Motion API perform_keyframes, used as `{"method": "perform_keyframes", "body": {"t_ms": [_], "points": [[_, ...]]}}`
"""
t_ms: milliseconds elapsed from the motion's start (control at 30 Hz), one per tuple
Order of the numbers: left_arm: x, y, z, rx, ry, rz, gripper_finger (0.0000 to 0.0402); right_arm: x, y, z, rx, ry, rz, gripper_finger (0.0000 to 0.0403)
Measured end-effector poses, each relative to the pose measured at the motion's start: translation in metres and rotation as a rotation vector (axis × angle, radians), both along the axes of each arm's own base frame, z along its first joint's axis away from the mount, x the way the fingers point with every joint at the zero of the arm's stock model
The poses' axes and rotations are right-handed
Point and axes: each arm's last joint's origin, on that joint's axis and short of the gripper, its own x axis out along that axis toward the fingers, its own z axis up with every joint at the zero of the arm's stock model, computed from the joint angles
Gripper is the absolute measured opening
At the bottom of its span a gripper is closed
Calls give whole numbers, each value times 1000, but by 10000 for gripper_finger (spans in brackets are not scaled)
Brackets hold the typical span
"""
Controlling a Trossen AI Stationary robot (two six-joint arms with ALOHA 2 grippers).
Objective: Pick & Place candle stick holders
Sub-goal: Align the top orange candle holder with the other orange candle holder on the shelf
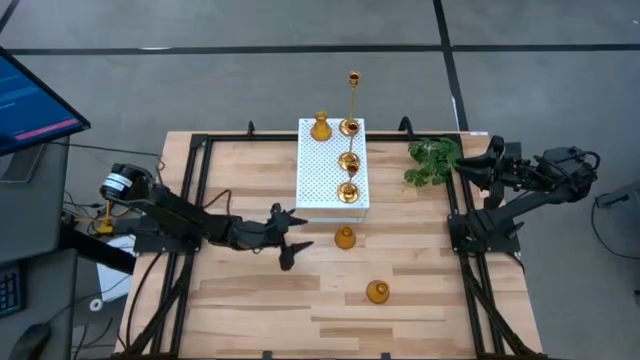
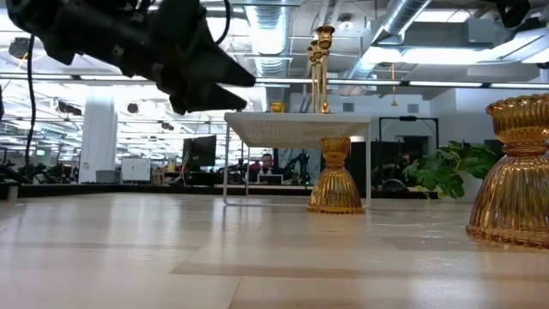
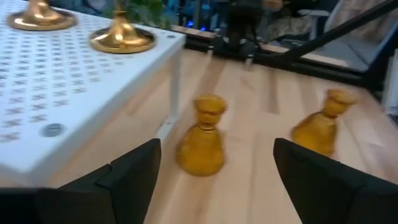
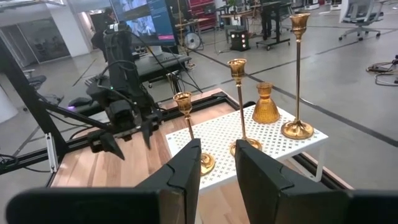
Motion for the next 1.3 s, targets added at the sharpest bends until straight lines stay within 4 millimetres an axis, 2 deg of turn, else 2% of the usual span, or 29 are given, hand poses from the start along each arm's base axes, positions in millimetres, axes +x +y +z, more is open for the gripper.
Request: {"method": "perform_keyframes", "body": {"t_ms": [133,233,367,533,667,833,933,1167,1300], "points": [[3,-8,0,-17,3,-24,295,0,0,0,2,0,0,91],[7,-14,-10,-51,39,-36,287,0,0,0,7,-2,-1,91],[12,-20,-28,-135,87,-32,286,0,0,0,10,-3,-1,91],[29,-33,-31,-142,101,-69,292,0,0,-1,7,5,-1,91],[39,-29,-29,-97,95,-39,294,0,0,-1,5,9,-2,91],[47,-21,-36,-81,116,15,296,-1,0,-3,-3,29,-3,91],[56,-24,-38,-82,113,22,302,0,0,-3,-4,32,-2,91],[78,-50,-35,-64,87,53,312,-1,0,-3,-5,32,-2,91],[74,-67,-35,-32,73,137,304,-1,0,-3,-6,32,-1,91]]}}
